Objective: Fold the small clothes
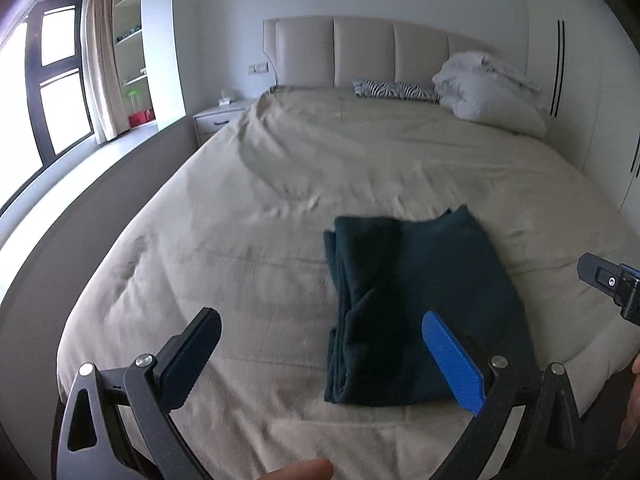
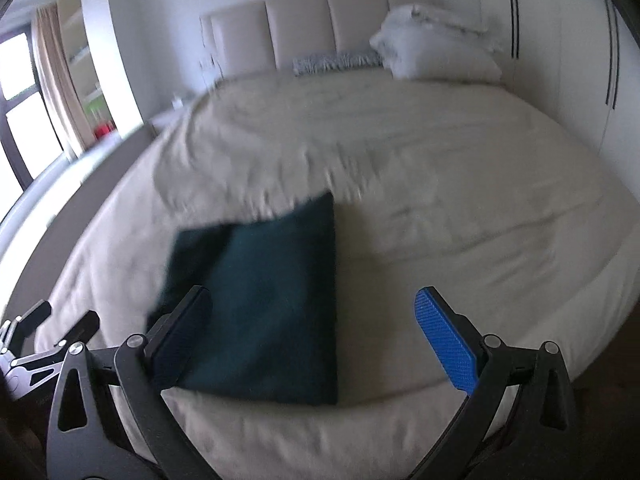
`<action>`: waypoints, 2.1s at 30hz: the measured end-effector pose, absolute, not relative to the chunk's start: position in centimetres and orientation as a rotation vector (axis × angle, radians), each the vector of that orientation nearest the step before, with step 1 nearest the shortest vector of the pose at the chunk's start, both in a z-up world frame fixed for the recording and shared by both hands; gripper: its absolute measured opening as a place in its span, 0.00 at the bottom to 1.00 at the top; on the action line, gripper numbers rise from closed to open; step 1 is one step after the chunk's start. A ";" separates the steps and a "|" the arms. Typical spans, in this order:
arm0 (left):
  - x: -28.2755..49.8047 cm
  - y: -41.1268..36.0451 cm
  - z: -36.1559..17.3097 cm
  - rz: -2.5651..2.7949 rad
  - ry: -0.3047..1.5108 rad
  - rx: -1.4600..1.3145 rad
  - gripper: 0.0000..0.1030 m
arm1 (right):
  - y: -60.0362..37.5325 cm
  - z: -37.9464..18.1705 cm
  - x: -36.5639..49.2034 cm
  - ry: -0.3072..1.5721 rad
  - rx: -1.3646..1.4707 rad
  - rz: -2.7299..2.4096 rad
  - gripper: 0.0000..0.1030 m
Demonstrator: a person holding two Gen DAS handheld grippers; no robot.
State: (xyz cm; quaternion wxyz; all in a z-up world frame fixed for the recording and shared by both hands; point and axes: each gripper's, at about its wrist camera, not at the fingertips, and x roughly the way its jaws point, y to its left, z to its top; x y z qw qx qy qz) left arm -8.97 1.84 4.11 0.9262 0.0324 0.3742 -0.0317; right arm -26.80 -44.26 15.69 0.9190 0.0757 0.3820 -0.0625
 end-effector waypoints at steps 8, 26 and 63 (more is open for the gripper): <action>-8.3 2.2 2.6 -0.046 0.816 0.063 1.00 | -43.0 13.1 -26.2 0.804 0.085 -0.143 1.00; -8.2 2.4 2.1 -0.043 0.831 0.061 1.00 | -42.3 12.3 -25.7 0.824 0.062 -0.137 1.00; -8.4 2.0 1.1 -0.050 0.854 0.059 1.00 | -41.6 11.0 -25.7 0.844 0.063 -0.142 1.00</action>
